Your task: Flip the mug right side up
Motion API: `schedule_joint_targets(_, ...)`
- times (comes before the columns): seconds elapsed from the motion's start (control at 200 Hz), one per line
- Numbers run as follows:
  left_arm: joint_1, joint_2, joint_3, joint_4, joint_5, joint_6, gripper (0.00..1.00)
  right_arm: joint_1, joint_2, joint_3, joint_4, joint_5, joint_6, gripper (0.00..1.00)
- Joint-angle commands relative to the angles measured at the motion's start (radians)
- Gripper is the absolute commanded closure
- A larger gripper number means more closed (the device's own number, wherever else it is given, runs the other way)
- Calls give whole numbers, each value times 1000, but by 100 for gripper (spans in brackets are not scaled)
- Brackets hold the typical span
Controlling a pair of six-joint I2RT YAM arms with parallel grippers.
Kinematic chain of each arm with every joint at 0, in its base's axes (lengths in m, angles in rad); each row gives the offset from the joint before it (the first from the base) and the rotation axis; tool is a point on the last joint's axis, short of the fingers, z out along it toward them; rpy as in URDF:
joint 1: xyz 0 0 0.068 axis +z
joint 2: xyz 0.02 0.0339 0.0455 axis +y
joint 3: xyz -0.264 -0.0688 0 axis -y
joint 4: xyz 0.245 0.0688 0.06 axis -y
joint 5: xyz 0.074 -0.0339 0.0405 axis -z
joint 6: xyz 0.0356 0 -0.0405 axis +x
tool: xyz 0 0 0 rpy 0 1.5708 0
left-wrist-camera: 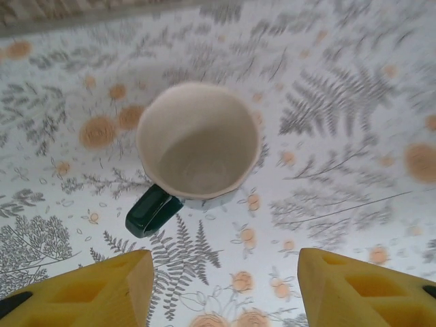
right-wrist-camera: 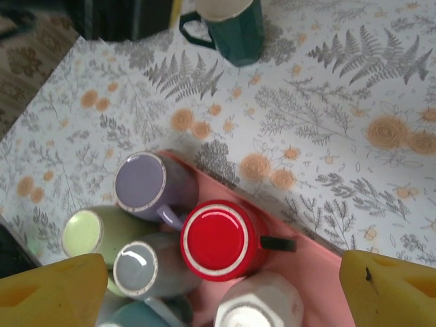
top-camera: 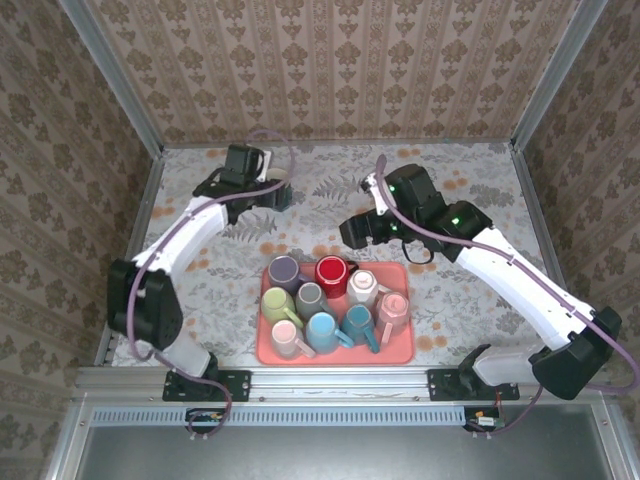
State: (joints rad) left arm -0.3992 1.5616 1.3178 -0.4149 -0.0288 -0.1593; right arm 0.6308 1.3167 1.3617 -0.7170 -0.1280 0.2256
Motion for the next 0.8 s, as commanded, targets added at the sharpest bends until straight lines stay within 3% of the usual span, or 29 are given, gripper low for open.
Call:
schedule_joint_targets(0.0, -12, -97, -47, -28, 36, -67, 41, 54, 43, 37, -183, 77, -71, 11)
schedule_joint_targets(0.24, -32, -330, -207, -87, 79, -112, 41, 141, 99, 56, -380, 206, -16, 7)
schedule_joint_targets(0.43, -34, -481, -313, -98, 90, -87, 39, 150, 67, 20, -465, 199, 88, 7)
schedule_joint_targets(0.59, -41, -541, -377, -52, 79, -96, 39, 148, 22, -47, -547, 312, 386, 6)
schedule_joint_targets(0.795, -50, -569, -398, -27, 52, -105, 39, 148, -54, -154, -515, 218, 693, 6)
